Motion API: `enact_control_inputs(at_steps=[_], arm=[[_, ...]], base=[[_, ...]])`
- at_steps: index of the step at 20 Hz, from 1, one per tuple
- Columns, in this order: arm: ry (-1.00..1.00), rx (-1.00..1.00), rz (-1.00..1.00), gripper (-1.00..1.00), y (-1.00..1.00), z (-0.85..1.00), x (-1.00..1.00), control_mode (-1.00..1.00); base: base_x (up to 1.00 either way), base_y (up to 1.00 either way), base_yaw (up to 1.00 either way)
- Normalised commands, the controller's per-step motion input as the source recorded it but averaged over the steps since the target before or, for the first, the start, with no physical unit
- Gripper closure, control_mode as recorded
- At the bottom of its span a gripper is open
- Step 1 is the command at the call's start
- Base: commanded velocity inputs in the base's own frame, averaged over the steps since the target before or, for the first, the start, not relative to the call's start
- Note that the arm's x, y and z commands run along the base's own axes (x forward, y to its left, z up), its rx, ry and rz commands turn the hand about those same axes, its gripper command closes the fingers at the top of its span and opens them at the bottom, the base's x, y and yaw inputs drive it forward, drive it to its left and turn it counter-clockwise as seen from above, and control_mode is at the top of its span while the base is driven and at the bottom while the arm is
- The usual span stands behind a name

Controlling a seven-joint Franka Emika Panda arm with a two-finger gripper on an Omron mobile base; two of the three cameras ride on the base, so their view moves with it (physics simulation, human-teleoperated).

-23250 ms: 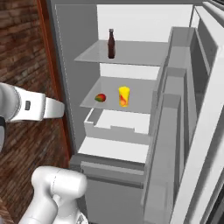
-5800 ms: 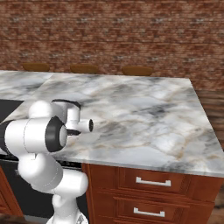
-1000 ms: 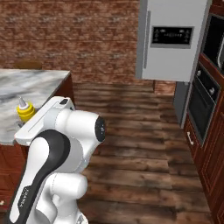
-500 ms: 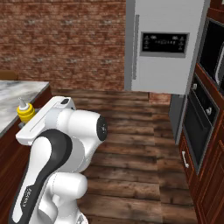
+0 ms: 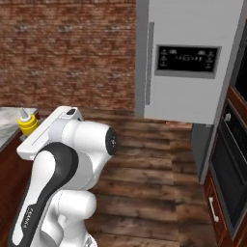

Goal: Place the ketchup and mustard from the counter to the top shelf of the fridge. If the existing items in the fridge are on the top shelf, move them to other shelves.

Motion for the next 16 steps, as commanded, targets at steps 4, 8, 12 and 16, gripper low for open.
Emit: enact_control_inputs(at_steps=[4, 8, 12, 16], arm=[[0.00, 0.00, 0.00, 1.00, 0.00, 0.00, 0.00, 1.00], [0.00, 0.00, 0.00, 1.00, 0.00, 0.00, 0.00, 1.00], [0.00, 0.00, 0.00, 1.00, 0.00, 0.00, 0.00, 1.00], [0.00, 0.00, 0.00, 1.00, 0.00, 0.00, 0.00, 1.00]], base=[[1.00, 0.40, 0.03], [1.00, 0.44, 0.03], [1.00, 0.59, 0.04], [1.00, 0.62, 0.02]])
